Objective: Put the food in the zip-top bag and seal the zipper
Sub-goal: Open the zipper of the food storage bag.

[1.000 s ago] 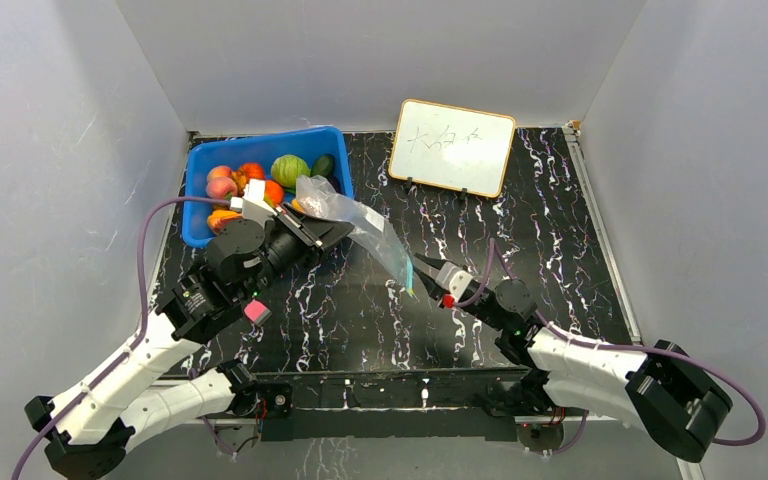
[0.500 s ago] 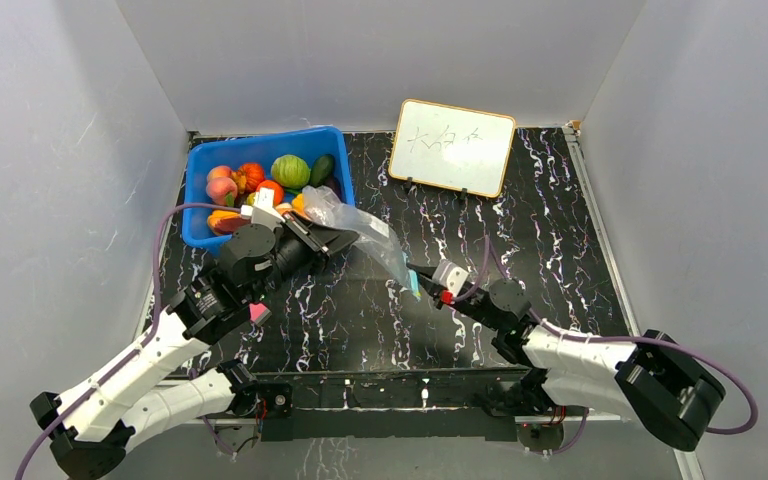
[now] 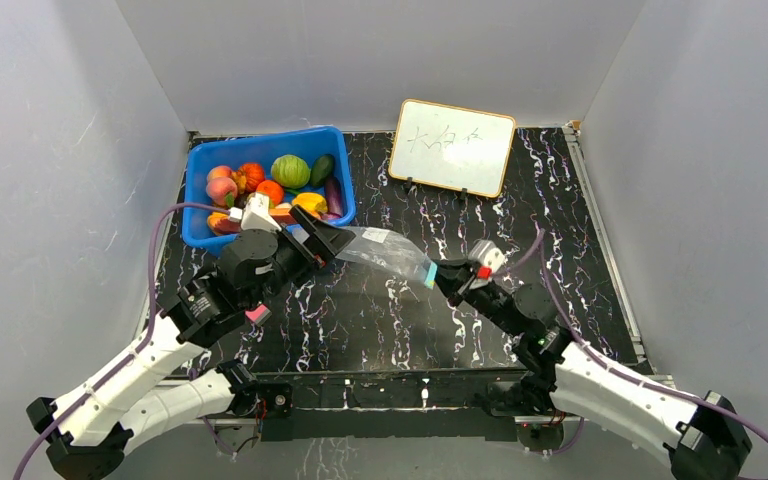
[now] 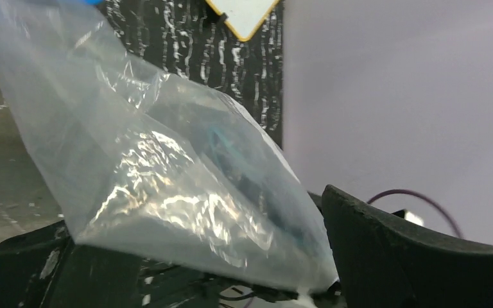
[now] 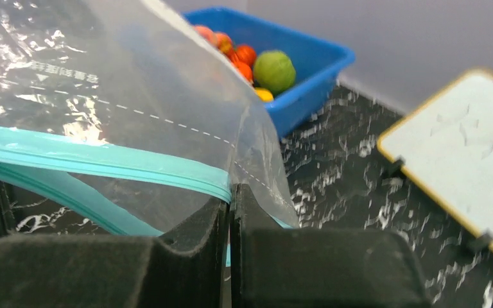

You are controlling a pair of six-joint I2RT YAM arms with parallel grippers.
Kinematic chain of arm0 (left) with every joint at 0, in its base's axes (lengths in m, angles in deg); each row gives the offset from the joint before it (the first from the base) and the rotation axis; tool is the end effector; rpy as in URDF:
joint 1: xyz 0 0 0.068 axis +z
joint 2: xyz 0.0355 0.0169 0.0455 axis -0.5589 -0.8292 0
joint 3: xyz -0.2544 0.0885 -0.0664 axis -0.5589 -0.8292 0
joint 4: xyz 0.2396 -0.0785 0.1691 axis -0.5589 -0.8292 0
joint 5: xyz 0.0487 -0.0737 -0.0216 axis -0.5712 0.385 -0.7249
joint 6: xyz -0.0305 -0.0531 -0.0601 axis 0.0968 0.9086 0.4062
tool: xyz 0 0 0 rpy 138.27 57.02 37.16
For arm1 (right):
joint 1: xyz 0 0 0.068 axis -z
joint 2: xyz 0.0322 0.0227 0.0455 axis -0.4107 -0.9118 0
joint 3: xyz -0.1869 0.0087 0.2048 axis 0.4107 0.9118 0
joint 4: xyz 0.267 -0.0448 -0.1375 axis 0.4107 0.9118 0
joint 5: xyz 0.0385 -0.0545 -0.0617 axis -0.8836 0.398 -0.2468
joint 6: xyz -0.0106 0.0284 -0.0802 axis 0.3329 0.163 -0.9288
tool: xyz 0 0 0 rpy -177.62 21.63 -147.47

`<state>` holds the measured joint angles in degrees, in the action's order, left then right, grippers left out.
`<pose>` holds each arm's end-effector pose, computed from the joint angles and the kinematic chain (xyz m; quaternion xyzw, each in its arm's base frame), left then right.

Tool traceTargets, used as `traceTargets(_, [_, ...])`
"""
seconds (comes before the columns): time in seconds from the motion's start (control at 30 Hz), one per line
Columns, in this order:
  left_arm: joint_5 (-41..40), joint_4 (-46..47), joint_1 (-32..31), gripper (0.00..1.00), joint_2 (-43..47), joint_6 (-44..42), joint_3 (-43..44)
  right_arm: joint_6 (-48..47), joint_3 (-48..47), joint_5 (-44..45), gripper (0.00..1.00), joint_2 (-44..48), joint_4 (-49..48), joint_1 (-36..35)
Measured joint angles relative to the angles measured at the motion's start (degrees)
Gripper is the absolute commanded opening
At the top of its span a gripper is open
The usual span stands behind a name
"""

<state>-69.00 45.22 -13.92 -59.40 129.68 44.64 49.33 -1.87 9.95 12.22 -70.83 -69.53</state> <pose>0.1830 -0.1731 0.3723 -0.2215 0.7484 -0.4708 0.4113 0.1635 0.1775 0.2311 -0.3143 0.5672 0.2976 0.7007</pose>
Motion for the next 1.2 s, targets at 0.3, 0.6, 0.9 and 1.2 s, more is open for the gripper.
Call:
traceTargets(0.3, [1.70,-4.37,0.00,0.98,-1.92,-13.57,3.56,15.23,-19.78,10.34,0.00,-2.43,29.92,0.00])
traceTargets(0.6, [7.45,-2.49,0.00,0.98,0.72,-17.42,4.81,20.17,-24.11,15.89,0.00,-6.05,47.23,0.00])
traceTargets(0.9, [7.67,-1.42,0.00,0.98,2.78,-20.59,6.82,26.38,-31.39,20.17,0.00,-7.76,58.53,0.00])
traceTargets(1.2, [13.11,-0.22,0.00,0.95,-2.71,-24.65,6.71,41.27,-38.77,13.22,0.00,-8.66,60.30,0.00])
